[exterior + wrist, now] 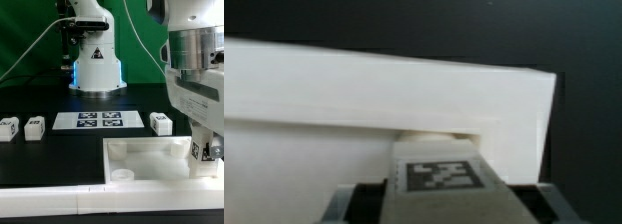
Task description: Assemble one leg
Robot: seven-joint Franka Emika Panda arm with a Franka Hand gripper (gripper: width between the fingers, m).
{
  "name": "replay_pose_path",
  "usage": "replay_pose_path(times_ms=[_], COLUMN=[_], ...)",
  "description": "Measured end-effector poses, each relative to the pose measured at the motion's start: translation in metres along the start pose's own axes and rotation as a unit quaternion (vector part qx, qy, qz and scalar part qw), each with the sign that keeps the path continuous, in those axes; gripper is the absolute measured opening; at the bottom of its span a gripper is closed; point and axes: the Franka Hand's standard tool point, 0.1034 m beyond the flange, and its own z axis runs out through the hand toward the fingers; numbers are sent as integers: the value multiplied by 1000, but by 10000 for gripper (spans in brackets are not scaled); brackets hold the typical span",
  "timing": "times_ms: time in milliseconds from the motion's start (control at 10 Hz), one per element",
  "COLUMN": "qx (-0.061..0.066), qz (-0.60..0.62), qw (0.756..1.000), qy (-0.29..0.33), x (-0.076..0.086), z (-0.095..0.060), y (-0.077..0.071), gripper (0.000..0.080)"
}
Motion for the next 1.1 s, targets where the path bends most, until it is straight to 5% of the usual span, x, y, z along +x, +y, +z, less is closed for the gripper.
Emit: replay_pose_path(times_ms=[200, 400, 600, 800, 1100], qx=[15, 15, 15, 15, 16], qz=[82, 64, -45, -221, -332], qw=[996, 998, 999, 975, 943], qy=[-16, -17, -16, -14, -10], x=[3, 2, -2, -4, -1], z=[0, 1, 2, 5, 5], y=[0, 0, 3, 7, 7], gripper=[291, 291, 582, 636, 649])
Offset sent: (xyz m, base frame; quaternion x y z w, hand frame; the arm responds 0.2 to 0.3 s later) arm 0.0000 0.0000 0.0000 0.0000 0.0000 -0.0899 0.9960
